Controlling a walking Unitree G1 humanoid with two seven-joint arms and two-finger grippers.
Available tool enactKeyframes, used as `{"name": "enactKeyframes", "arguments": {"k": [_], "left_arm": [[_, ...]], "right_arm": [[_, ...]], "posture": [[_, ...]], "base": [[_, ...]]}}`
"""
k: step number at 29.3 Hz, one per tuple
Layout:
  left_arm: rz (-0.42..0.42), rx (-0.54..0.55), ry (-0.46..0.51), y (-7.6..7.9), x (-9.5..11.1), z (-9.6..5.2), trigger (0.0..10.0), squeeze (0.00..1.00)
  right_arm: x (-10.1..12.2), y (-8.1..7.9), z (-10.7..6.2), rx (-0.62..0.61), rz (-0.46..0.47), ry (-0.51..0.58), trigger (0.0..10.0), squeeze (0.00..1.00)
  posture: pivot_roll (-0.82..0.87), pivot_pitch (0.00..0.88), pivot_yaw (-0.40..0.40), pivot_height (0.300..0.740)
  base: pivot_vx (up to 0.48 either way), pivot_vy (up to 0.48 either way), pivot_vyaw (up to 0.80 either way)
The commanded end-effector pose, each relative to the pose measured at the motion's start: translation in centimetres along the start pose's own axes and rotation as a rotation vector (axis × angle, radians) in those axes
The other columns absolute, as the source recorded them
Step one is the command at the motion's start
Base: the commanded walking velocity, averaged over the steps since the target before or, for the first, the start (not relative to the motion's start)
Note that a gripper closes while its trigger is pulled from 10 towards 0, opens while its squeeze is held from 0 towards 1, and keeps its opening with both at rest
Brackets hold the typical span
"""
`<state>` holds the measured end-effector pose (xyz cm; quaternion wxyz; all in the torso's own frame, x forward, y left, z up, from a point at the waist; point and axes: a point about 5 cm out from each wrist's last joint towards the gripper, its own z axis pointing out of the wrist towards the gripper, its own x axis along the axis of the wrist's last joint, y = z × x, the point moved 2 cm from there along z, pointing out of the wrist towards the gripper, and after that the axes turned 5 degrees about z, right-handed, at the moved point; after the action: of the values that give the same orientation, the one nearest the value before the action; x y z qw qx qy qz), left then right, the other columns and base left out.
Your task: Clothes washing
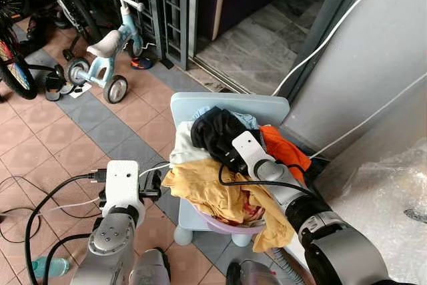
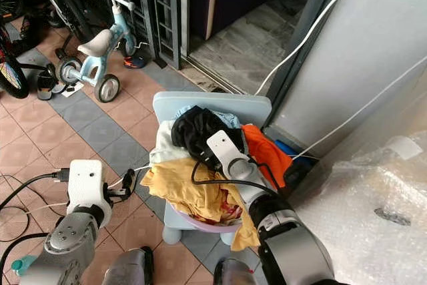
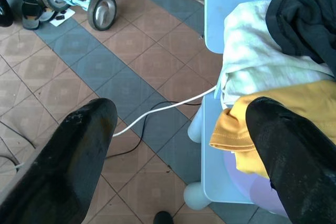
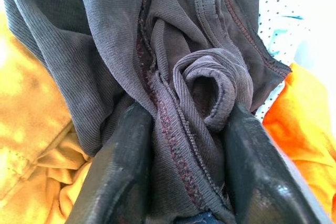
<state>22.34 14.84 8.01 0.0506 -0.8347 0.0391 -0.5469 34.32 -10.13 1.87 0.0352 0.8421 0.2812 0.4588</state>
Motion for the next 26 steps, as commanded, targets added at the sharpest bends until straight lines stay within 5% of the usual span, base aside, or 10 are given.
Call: {"name": "enactKeyframes", "arguments": {"k": [1,16,22,26], "left_arm": [[0.005,0.008,-0.019,0.0,-0.4,0.1,10.0,0.00],[0.013,0.011,0.015,0.2,0.5,1.5,10.0,0.00],[0.037,-0.007,0.070,0.8,1.9,2.7,10.0,0.00],[0.051,-0.007,0.079,0.3,2.4,3.3,10.0,0.00]], "right_arm": [[-0.4,0.1,0.0,0.003,0.024,-0.013,0.0,0.00],[0.1,1.3,0.1,-0.022,0.051,-0.006,0.0,0.00],[1.1,1.1,0.2,-0.006,-0.007,0.004,0.0,0.00],[2.2,1.0,0.4,-0.025,0.046,0.039,0.0,0.00]], "posture": [[0.12,0.149,-0.081,0.740],[0.10,0.113,-0.086,0.740],[0.10,0.104,-0.095,0.740],[0.08,0.078,-0.041,0.740]], "base": [[0.000,0.000,0.00],[0.000,0.000,0.00],[0.000,0.000,0.00],[0.000,0.000,0.00]]}}
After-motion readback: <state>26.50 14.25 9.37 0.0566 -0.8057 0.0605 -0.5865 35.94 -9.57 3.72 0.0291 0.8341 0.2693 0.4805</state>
